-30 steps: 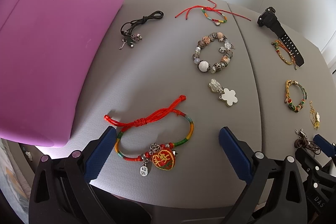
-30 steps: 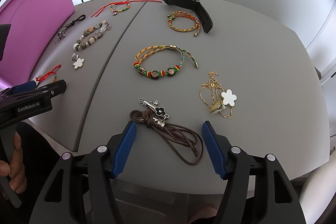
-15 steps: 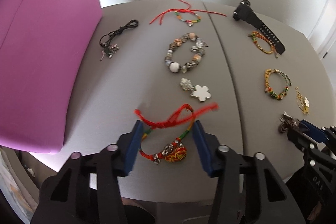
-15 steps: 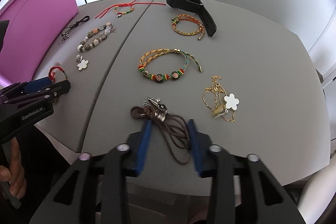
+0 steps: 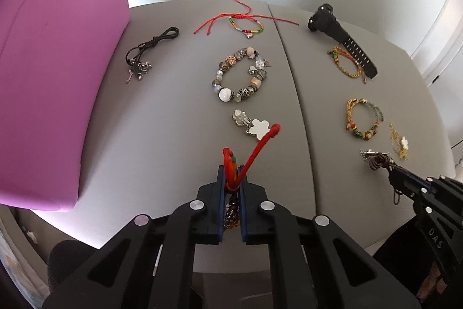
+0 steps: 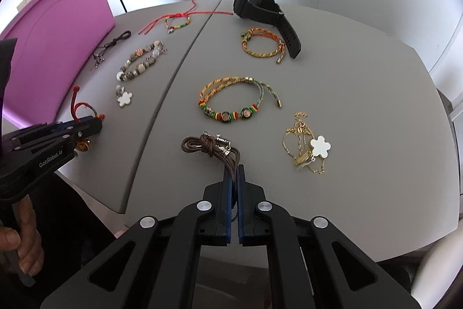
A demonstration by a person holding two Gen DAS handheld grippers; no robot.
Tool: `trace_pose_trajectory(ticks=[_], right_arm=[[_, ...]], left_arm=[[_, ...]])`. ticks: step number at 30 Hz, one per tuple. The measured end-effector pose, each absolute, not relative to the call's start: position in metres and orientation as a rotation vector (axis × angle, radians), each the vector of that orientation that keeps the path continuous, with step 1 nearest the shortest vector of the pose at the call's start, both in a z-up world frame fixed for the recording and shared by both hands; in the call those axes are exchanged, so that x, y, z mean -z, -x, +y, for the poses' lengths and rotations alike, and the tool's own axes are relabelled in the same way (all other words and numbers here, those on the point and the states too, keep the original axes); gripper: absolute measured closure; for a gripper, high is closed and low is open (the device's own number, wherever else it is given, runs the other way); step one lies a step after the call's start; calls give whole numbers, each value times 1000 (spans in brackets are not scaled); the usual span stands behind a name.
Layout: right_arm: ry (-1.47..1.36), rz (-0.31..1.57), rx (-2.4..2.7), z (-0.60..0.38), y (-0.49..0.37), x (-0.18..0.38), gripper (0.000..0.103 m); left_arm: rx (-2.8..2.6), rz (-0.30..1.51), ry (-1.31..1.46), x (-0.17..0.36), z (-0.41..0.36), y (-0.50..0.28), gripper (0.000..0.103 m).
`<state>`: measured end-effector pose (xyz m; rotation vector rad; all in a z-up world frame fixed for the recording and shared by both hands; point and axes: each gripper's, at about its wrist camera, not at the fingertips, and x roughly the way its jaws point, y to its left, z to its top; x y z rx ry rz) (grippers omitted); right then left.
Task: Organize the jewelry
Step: 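Carry both bracelets over the pink tub and open both tools to drop them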
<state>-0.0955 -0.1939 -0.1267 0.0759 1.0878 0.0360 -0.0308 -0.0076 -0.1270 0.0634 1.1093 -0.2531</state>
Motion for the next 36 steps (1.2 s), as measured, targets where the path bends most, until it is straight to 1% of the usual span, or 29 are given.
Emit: trace_pose_trajectory(ticks=[9, 17, 29, 36], right_arm=[[-113, 1050, -36, -200, 97, 107, 100], [-141, 981, -33, -202, 97, 73, 100], [-137, 849, -141, -165, 78, -8, 100], [-118, 776, -279, -116, 46, -57, 100]], left_arm=[[278, 1072, -31, 92, -7, 33, 95], [306, 996, 7, 52, -5, 36, 95], [303, 896, 25, -23, 9, 37, 95], [251, 818, 10, -79, 42, 27, 95]])
